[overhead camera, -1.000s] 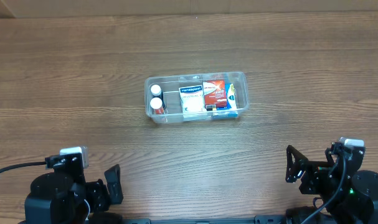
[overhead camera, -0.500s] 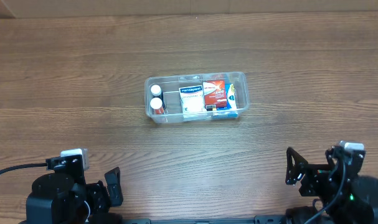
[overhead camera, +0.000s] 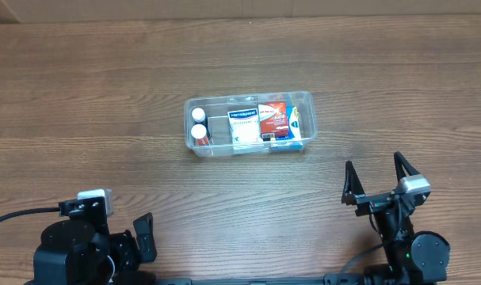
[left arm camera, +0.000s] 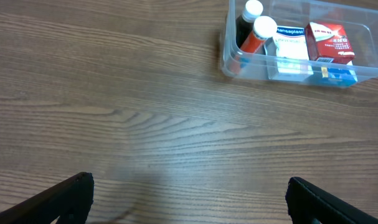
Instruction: Pack container
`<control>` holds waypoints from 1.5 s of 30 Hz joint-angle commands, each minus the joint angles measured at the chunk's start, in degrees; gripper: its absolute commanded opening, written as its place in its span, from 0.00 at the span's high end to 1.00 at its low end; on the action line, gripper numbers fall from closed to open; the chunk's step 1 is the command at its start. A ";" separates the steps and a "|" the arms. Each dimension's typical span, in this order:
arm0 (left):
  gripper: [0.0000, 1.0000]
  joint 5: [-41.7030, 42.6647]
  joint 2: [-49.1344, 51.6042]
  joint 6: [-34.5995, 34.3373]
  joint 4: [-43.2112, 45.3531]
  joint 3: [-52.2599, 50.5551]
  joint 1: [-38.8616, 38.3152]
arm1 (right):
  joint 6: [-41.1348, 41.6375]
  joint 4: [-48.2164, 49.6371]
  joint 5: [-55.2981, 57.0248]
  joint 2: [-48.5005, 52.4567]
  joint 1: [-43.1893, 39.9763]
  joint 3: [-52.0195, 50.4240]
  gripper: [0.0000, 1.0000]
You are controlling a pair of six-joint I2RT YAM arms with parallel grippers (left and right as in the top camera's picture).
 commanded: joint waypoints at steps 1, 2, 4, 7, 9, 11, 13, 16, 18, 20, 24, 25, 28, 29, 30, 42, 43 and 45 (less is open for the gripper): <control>0.00 0.07 -0.63 -0.59 0.07 -0.20 -0.37 | -1.20 6.29 0.52 -0.61 -0.15 -5.40 0.00; 0.00 0.07 -0.63 -0.59 0.07 -0.20 -0.37 | -1.20 7.19 0.55 -0.61 -0.15 -6.62 0.00; 0.00 0.07 -0.63 -0.59 0.07 -0.20 -0.37 | -0.92 6.43 0.24 -0.61 -0.15 -9.07 0.00; 0.00 0.07 -0.63 -0.59 0.07 -0.20 -0.37 | -0.94 5.79 0.42 -0.61 -0.15 -11.02 0.00; 0.00 0.07 -0.63 -0.59 0.07 -0.20 -0.37 | -0.96 5.68 0.55 -0.61 -0.15 -11.04 0.00; 0.00 0.07 -0.63 -0.59 0.07 -0.20 -0.37 | -0.96 5.68 0.55 -0.61 -0.15 -11.04 0.00; 0.00 0.07 -0.63 -0.59 0.07 -0.20 -0.37 | -0.96 5.68 0.55 -0.61 -0.15 -11.04 0.00; 0.00 0.07 -0.63 -0.59 0.07 -0.20 -0.37 | -0.96 5.68 0.55 -0.61 -0.15 -11.04 0.00; 0.00 0.07 -0.63 -0.59 0.07 -0.20 -0.37 | -0.96 5.68 0.55 -0.61 -0.15 -11.04 0.00; 0.00 0.07 -0.63 -0.59 0.07 -0.20 -0.37 | -0.96 5.68 0.55 -0.61 -0.15 -11.04 0.00; 0.00 0.07 -0.63 -0.59 0.07 -0.20 -0.37 | -0.96 5.68 0.55 -0.61 -0.15 -11.04 0.00; 0.00 0.07 -0.63 -0.59 0.07 -0.20 -0.37 | -0.96 5.68 0.55 -0.61 -0.15 -11.04 0.00; 0.00 0.07 -0.63 -0.59 0.07 -0.20 -0.37 | -0.96 5.68 0.55 -0.61 -0.15 -11.04 0.00; 0.00 0.07 -0.63 -0.59 0.07 -0.20 -0.37 | -0.96 5.68 0.55 -0.61 -0.15 -11.04 0.00; 0.00 0.07 -0.63 -0.59 0.07 -0.20 -0.37 | -0.96 5.68 0.55 -0.61 -0.15 -11.04 0.00; 0.00 0.11 -9.38 10.12 15.61 -8.39 1.55 | -0.96 5.68 0.55 -0.61 -0.15 -11.04 0.00; 0.00 0.07 -11.67 11.34 17.25 -11.82 1.57 | -0.96 5.68 0.55 -0.61 -0.15 -11.04 0.00; 0.00 -0.24 -15.21 13.00 19.93 -17.64 1.66 | -0.96 5.68 0.55 -0.61 -0.15 -11.04 0.00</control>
